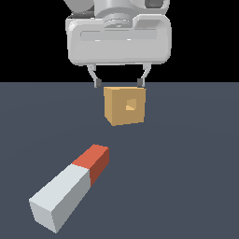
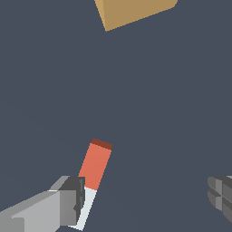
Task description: Insert the peg into the horizontal hole in a box.
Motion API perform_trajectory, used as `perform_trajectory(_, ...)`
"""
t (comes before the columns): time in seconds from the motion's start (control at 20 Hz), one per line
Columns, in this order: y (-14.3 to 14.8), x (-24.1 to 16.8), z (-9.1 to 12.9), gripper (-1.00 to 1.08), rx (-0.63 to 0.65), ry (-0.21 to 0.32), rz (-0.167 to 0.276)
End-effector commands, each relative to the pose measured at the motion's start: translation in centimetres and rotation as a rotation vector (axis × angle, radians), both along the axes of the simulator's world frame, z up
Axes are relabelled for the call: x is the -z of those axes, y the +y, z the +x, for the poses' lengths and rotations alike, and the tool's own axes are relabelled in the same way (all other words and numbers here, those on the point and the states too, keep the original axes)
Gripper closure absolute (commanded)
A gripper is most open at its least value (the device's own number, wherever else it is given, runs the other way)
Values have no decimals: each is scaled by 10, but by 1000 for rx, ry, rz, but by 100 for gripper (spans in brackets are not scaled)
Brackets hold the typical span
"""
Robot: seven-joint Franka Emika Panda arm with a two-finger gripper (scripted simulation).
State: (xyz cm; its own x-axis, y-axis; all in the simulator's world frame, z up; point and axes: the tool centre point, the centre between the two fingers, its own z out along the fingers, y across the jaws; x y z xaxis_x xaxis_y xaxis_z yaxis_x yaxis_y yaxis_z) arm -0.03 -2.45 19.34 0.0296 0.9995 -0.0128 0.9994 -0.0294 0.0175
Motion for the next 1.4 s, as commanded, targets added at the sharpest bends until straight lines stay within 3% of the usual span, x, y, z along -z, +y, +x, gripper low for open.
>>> perform_trajectory(0.0,0,0,0,-92,0,0,0)
perform_trajectory(0.5,-32,26,-17,-92,76,3,3)
perform_trajectory(1.0,-105,91,-68,-92,265,11,9)
perform_trajectory(1.35,-130,117,-91,-92,338,14,13)
